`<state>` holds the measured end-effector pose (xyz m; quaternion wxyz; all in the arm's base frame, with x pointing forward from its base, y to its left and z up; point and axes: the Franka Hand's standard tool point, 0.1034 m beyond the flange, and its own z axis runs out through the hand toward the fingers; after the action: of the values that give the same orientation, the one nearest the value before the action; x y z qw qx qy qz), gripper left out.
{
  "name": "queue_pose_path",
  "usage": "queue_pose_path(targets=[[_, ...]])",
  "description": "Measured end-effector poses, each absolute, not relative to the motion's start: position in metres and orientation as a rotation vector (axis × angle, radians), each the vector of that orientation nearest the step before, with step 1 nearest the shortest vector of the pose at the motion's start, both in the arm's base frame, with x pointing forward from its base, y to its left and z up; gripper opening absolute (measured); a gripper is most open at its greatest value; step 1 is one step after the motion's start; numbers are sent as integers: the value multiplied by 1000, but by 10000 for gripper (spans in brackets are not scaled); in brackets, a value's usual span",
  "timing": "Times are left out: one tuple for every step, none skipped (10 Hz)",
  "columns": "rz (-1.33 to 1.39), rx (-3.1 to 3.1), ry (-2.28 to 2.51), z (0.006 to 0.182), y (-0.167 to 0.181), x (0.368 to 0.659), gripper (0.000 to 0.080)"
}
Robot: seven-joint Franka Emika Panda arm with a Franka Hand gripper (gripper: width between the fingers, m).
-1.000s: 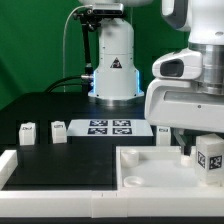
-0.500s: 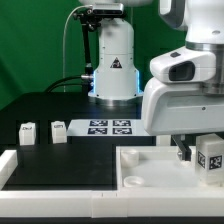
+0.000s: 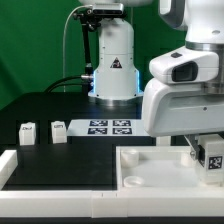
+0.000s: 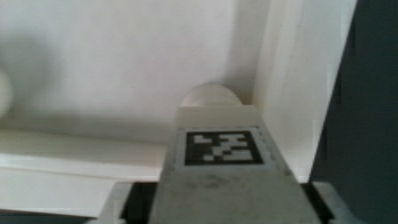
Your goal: Assemble one leg
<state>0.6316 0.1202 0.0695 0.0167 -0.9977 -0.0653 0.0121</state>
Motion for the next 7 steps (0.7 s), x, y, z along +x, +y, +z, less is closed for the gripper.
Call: queue_pose_path(targets=[[37,-3101,-209,70,120,632,288],[38,-3102,-168,70,121,632,288],[39,-3108,66,70,120,632,288],[30,-3104,266,70,120,630,288],[28,-3077,520,69,120,630,288],[32,-3034,733,69,120,629,288],[40,-2967,955,68,119,629,290]])
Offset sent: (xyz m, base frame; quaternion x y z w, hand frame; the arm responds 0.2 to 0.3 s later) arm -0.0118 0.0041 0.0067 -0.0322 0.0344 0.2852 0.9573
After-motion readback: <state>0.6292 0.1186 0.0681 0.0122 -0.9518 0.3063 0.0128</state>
